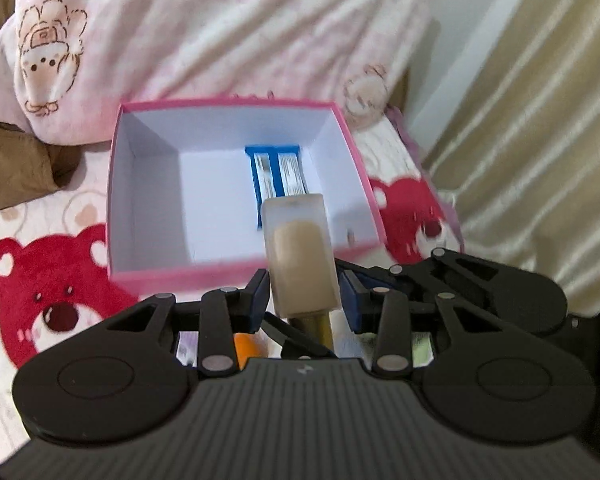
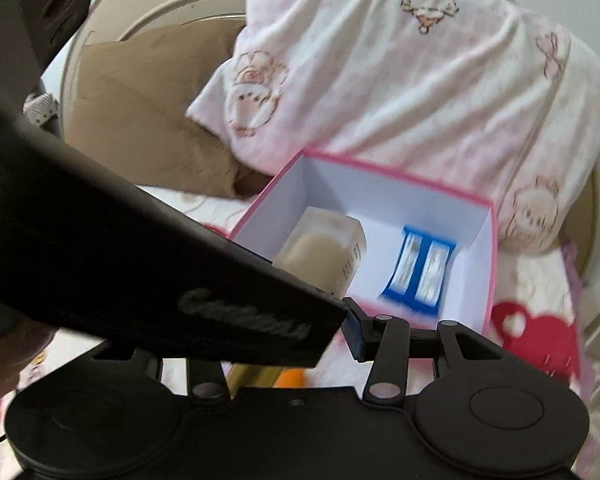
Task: Organize objects
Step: 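Lift the foundation bottle with both grippers and carry it over the pink box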
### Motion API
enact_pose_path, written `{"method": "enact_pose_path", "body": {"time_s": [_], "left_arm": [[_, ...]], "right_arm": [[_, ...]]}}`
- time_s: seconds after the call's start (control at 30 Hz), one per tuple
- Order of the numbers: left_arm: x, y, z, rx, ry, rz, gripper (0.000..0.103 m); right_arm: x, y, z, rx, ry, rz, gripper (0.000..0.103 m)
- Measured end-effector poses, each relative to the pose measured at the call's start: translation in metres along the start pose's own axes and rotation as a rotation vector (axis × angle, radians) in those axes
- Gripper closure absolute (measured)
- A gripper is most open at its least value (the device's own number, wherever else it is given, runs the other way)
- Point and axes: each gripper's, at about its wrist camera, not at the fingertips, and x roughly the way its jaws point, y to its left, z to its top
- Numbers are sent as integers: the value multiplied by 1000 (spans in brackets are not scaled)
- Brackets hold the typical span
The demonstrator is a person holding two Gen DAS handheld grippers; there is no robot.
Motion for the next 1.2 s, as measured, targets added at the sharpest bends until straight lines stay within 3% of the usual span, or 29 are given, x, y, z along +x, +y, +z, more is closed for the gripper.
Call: {"method": "enact_pose_path", "body": {"time_s": [0.17,0.3,0.43,0.5,0.6,0.97,1.07,1.2], "left_arm": [[29,26,35,-60,-27,-43,69],[59,38,50,-56,-57,-21,71],[95,53,63,-76,-28,-28,74],[108,62,64,-122,-4,-46,77],[120,77,62,-191,8,-88,76],[116,93,48,-200,-59,-63,76],[96,97,37,-145,-134,-65,75],[86,103,25,-105,-154,-12,75]], "right_arm": [[36,-27,31,6,7,-2,55],[72,-45,41,13,0,-6,63],[108,-63,44,52,16,13,65],[123,-71,42,78,42,36,72],[134,-77,37,108,48,44,74],[136,-79,32,124,26,78,75],[132,-75,30,119,7,80,87],[143,-70,38,85,11,45,99]]}}
